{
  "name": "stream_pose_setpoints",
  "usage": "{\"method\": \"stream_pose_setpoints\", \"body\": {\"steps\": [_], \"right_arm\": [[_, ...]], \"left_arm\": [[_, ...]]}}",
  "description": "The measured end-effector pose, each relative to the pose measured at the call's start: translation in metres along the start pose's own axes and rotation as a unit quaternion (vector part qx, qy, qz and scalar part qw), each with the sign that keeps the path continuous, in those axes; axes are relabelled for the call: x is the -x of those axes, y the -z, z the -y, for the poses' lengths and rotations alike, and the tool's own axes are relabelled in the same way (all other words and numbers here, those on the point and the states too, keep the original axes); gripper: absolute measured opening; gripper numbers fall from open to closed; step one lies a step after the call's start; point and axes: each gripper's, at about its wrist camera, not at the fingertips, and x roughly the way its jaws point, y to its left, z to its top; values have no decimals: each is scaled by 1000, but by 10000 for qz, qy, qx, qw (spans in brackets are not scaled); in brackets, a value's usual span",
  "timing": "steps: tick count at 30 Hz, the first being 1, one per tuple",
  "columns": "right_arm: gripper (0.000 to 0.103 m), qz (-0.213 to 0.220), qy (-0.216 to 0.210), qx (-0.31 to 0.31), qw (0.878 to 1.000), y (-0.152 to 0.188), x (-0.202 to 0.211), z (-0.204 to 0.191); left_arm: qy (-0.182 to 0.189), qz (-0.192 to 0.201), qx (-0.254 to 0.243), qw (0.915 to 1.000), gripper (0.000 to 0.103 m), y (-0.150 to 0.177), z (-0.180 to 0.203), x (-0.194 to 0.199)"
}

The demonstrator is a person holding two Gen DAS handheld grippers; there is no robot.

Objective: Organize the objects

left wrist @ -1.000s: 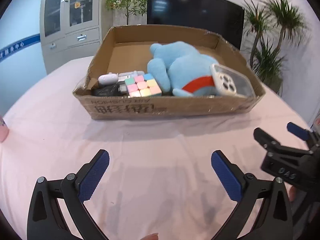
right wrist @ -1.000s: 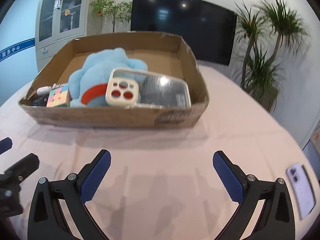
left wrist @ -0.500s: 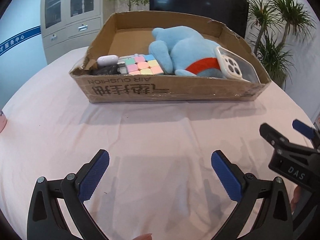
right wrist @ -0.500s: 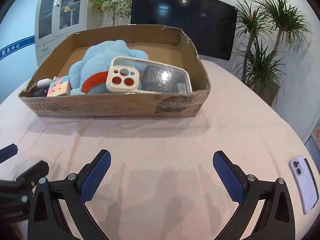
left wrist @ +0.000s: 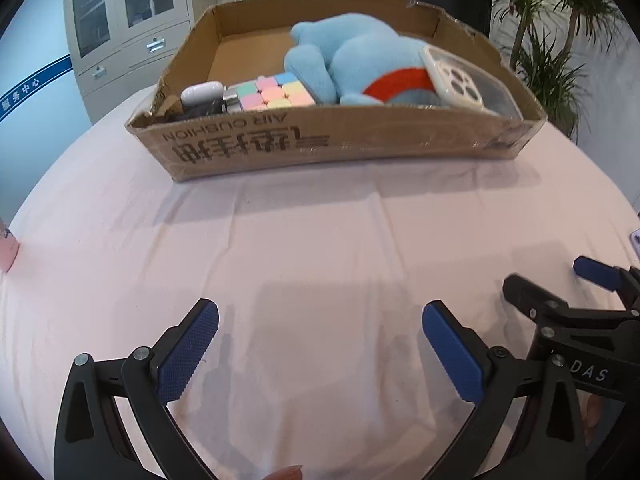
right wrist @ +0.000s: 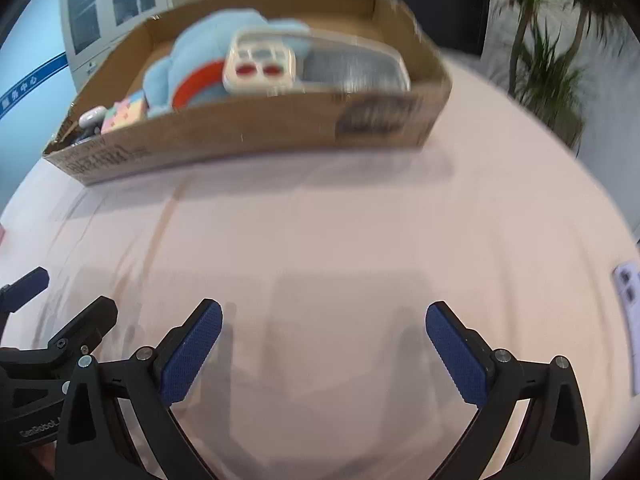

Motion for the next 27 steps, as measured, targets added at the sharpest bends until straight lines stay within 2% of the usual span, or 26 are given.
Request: {"method": "stream_pose_setpoints", "body": {"steps": [4, 27], "right_arm": [[103, -68, 146, 23, 9999, 1, 3, -5], [103, -86, 164, -7, 9998, 7, 12, -9]], "left_arm": [[88, -409, 149, 9990, 102, 6, -3, -11], [36, -401, 259, 9989, 102, 7, -7, -6]]}}
